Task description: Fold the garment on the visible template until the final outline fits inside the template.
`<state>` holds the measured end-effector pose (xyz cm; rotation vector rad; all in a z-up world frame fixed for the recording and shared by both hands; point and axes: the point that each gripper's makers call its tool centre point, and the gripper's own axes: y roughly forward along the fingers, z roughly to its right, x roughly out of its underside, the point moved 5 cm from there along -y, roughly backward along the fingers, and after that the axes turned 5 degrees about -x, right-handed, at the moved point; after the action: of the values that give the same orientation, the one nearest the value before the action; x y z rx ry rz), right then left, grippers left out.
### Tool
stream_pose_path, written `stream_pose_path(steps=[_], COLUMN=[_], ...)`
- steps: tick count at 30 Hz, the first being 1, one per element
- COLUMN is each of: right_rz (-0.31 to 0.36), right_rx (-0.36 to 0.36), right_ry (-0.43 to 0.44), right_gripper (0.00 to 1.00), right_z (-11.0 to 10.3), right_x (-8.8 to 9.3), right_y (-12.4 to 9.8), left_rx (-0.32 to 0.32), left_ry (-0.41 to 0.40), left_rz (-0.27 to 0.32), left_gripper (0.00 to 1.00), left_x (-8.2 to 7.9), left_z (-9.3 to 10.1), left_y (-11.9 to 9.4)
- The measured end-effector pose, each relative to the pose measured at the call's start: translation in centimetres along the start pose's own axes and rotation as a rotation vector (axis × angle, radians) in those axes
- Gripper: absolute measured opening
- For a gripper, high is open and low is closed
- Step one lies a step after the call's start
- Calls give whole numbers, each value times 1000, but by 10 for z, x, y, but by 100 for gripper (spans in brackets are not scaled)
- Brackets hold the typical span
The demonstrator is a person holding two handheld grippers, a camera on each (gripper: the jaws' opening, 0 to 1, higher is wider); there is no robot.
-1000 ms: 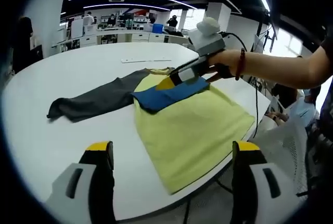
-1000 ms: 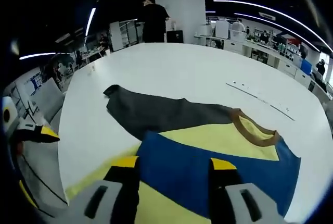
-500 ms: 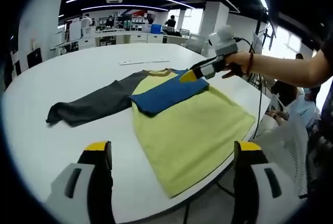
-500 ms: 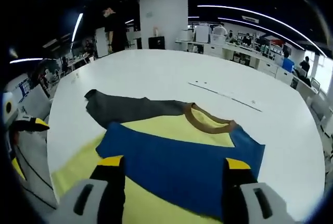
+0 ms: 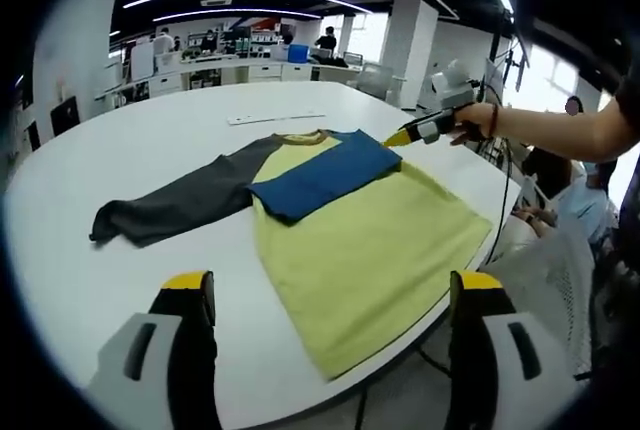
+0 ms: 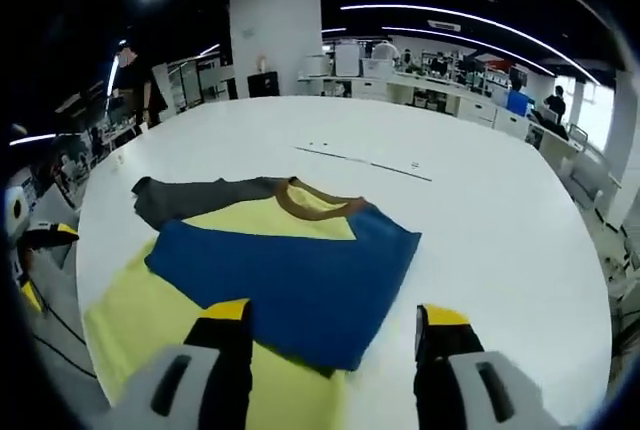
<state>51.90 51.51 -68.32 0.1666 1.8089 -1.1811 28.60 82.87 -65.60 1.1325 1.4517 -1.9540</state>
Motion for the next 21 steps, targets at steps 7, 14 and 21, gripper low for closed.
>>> stream_pose_path(steps=[7,14,21], right_rz=[-31,-78,-104], right_rx=[29,12,-21], right_ry=[-20,-82,-141], right_gripper=[43,30,23], right_z=[19,16,10], right_x=[18,32,38], right_y=[-14,-19,-12], left_rx=[3,-2,-16], left_ry=[4,4,-3], left_rz=[3,3,-11], left_gripper=[95,94,93], left_x=[-4,-5,-1], left_z=[2,2,1], left_y=[1,1,-2])
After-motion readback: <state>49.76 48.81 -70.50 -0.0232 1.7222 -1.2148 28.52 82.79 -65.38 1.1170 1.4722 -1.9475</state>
